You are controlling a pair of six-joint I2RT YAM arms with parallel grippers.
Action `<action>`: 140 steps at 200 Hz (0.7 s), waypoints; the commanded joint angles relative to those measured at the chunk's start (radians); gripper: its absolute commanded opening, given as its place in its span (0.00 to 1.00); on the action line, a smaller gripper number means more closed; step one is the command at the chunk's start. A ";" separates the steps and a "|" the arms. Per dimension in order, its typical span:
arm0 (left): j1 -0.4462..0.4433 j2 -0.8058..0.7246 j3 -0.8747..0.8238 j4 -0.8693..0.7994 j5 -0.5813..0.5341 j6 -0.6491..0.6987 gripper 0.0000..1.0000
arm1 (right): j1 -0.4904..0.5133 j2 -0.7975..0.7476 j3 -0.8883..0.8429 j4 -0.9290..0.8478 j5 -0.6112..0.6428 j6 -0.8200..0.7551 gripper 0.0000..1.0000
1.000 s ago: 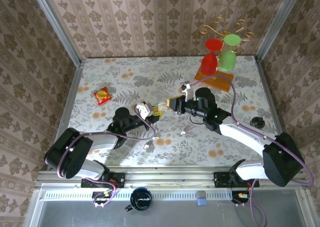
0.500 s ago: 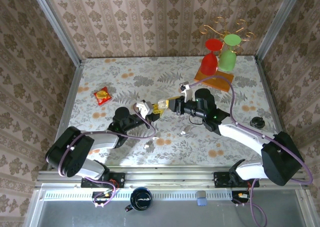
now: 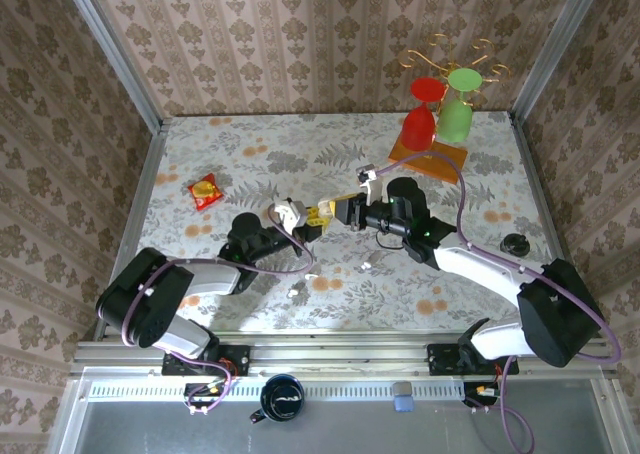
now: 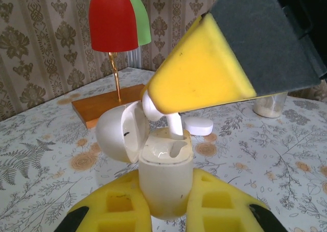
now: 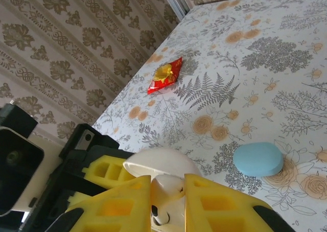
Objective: Insert the wireless bluetooth earbuds into the charging case
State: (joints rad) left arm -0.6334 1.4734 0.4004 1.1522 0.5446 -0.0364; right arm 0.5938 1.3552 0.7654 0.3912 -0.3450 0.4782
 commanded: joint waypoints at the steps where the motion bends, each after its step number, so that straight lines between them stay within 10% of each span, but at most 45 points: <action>1: -0.005 -0.001 0.029 0.060 0.026 -0.026 0.00 | 0.008 0.015 -0.019 0.026 0.007 -0.006 0.21; 67: -0.006 0.002 0.042 0.053 0.000 -0.038 0.00 | 0.008 0.006 -0.031 0.024 -0.005 -0.016 0.26; 140: 0.017 -0.010 0.014 0.050 -0.023 -0.012 0.00 | -0.004 -0.072 -0.066 0.028 0.056 -0.011 0.61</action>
State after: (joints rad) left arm -0.6334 1.4769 0.4114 1.1603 0.5293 -0.0589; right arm 0.5957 1.3262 0.7326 0.4156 -0.3260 0.4721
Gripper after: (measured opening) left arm 0.136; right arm 0.578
